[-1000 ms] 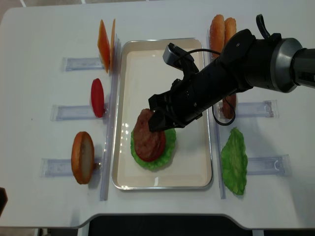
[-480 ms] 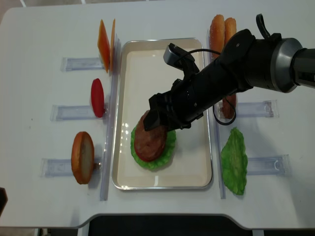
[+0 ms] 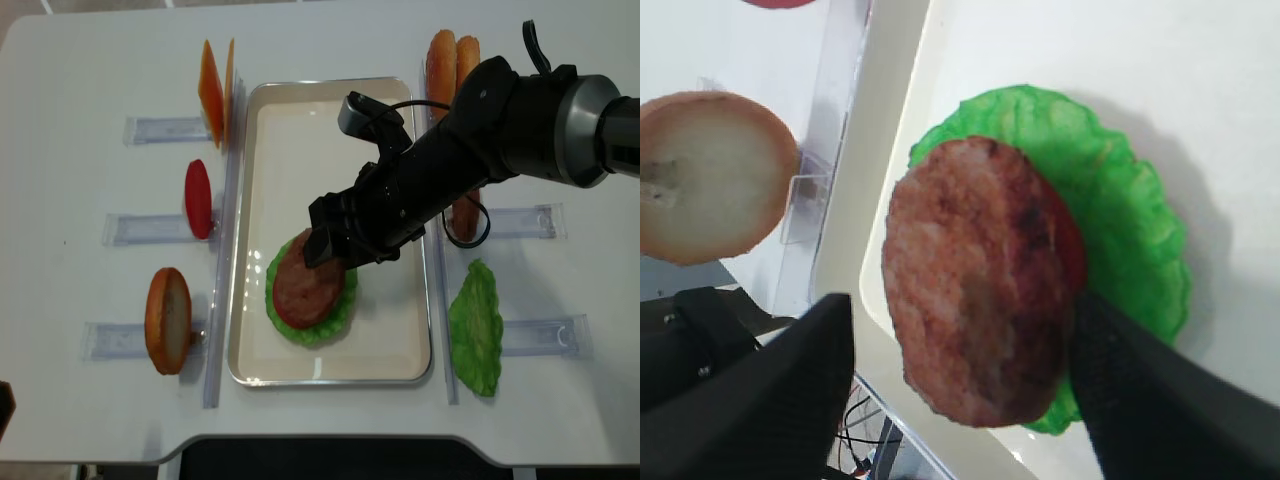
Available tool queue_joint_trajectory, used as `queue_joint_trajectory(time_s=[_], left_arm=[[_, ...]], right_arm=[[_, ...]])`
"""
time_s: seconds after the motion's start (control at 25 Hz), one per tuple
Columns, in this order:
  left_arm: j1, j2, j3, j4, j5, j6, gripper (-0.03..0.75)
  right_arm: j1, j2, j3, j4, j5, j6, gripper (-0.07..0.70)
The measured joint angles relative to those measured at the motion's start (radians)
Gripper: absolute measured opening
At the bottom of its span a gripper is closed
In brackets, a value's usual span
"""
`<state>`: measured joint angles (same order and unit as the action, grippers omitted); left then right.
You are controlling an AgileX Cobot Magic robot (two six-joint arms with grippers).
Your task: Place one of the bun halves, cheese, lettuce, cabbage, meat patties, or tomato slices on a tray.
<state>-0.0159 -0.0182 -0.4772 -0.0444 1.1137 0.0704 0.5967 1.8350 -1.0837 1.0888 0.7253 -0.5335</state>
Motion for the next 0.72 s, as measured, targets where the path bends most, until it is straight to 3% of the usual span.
queue_joint_trajectory(time_s=[0.44,0.72], left_arm=[[0.000,0.000,0.000,0.000,0.000,0.000,-0.001],[0.000,0.000,0.000,0.000,0.000,0.000,-0.001]], right_arm=[[0.000,-0.076,0.000,-0.152,-0.015,0.141,0.445],[0.000,-0.130,-0.024,-0.337,-0.016,0.297,0.445]])
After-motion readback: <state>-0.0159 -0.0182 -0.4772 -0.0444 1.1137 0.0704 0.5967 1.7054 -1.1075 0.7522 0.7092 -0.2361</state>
